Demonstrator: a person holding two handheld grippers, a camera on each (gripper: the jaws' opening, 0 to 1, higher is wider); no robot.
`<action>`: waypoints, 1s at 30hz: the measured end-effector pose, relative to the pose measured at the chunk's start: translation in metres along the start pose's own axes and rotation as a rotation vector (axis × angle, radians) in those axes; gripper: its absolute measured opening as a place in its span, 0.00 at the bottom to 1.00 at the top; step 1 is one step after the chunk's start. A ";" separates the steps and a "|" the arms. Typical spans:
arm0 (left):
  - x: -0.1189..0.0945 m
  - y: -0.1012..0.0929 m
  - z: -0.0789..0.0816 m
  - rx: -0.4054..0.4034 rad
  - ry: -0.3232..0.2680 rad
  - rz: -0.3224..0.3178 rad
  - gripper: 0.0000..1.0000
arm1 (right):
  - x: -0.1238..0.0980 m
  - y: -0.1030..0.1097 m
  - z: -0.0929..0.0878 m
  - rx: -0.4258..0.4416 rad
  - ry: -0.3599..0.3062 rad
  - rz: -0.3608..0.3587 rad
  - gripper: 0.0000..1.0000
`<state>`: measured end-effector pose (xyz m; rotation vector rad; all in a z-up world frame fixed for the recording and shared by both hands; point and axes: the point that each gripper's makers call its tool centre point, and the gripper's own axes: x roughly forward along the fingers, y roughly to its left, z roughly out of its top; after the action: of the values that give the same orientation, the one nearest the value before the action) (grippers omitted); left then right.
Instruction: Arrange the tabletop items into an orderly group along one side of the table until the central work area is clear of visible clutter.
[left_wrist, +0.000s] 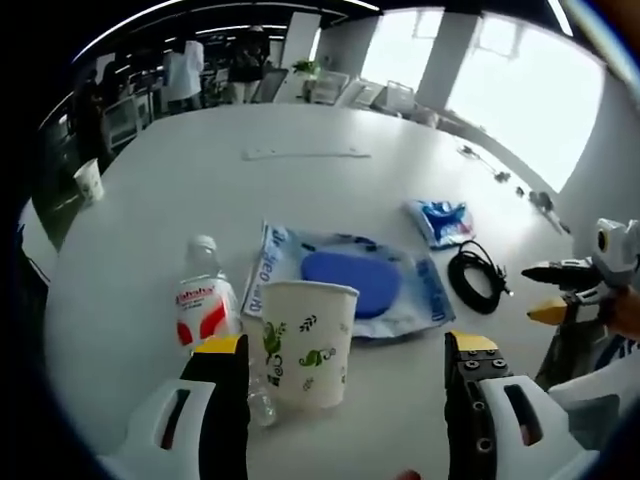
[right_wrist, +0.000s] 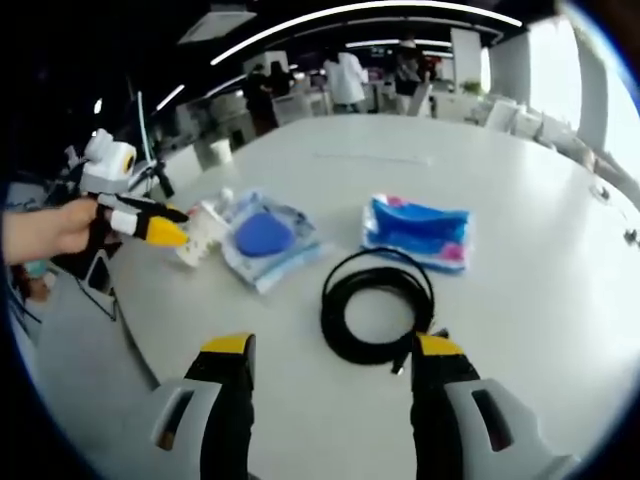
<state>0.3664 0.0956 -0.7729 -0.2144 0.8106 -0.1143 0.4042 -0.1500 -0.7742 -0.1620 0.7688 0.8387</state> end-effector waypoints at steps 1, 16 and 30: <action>0.002 0.000 -0.001 0.006 0.008 0.001 0.77 | -0.001 -0.003 -0.002 0.004 0.003 -0.004 0.60; 0.020 0.005 0.004 0.008 0.031 -0.005 0.75 | -0.004 -0.016 -0.008 0.034 0.012 -0.020 0.59; 0.027 0.008 0.006 0.016 0.039 0.001 0.72 | 0.000 -0.020 -0.010 0.045 0.020 -0.014 0.58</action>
<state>0.3898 0.0991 -0.7899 -0.1974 0.8481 -0.1247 0.4129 -0.1677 -0.7848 -0.1358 0.8041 0.8069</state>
